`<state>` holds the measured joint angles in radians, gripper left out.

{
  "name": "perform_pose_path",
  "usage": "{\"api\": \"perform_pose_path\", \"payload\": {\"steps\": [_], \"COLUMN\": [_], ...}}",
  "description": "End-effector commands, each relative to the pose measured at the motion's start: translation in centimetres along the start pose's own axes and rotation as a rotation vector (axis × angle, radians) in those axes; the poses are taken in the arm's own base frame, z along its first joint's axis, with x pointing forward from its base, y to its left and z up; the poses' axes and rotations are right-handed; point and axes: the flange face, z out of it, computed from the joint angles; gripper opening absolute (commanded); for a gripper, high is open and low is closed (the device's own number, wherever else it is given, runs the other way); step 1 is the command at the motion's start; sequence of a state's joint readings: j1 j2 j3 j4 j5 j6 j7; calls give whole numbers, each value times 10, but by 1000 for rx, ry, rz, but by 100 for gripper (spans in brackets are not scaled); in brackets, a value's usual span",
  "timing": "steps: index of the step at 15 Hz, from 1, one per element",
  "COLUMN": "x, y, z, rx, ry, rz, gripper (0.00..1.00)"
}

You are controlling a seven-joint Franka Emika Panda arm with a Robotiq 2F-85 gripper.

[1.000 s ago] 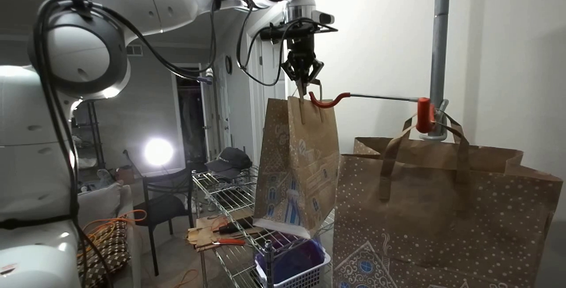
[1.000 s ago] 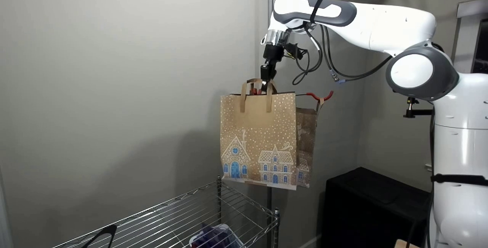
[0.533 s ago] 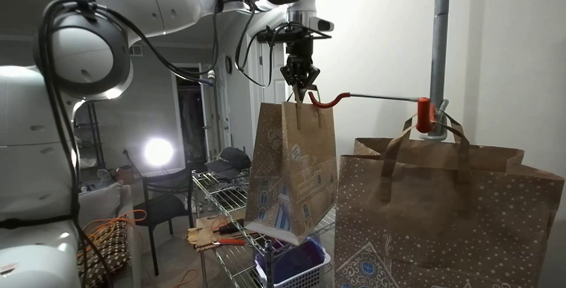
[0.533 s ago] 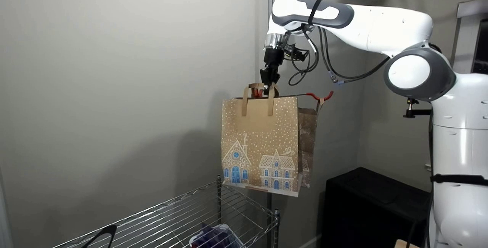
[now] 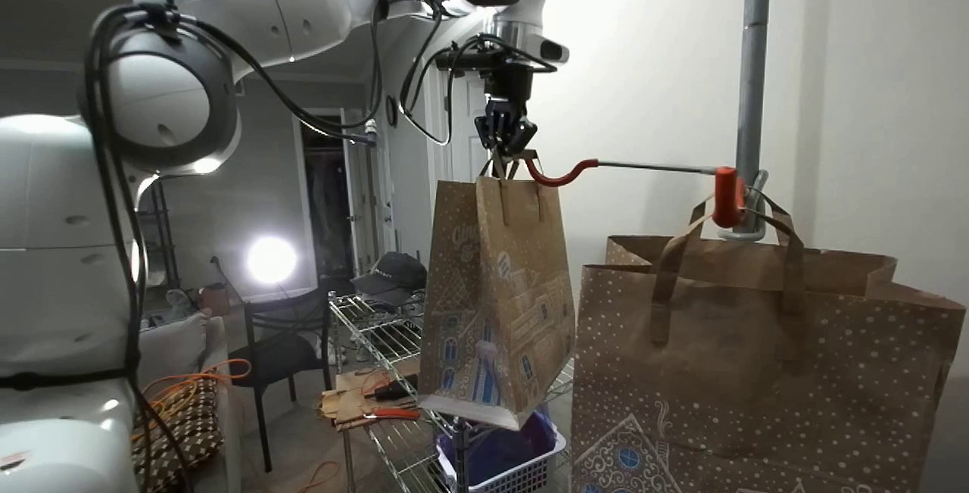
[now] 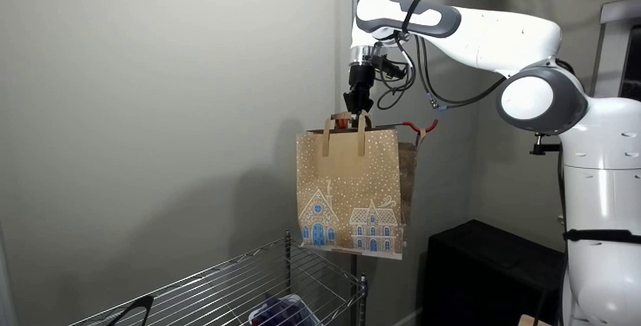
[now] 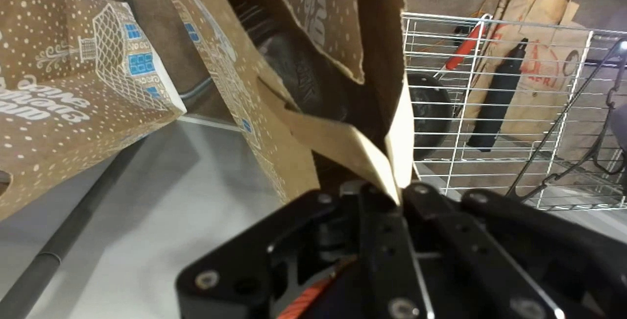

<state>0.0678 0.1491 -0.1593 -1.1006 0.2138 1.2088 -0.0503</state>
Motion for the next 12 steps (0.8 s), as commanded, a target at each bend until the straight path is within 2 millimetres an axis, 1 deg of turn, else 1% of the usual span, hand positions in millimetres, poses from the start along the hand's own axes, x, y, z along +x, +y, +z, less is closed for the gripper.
{"api": "perform_pose_path", "payload": {"steps": [1, 4, 7, 12], "x": [-1, 0, 0, 9], "y": [6, 9, 10, 8], "z": [0, -4, -13, -20], "rx": [71, 113, 127, 52], "ry": [-66, -74, -56, -9], "rz": [36, 22, 9, 30], "gripper": [0, 0, 0, 0]}}
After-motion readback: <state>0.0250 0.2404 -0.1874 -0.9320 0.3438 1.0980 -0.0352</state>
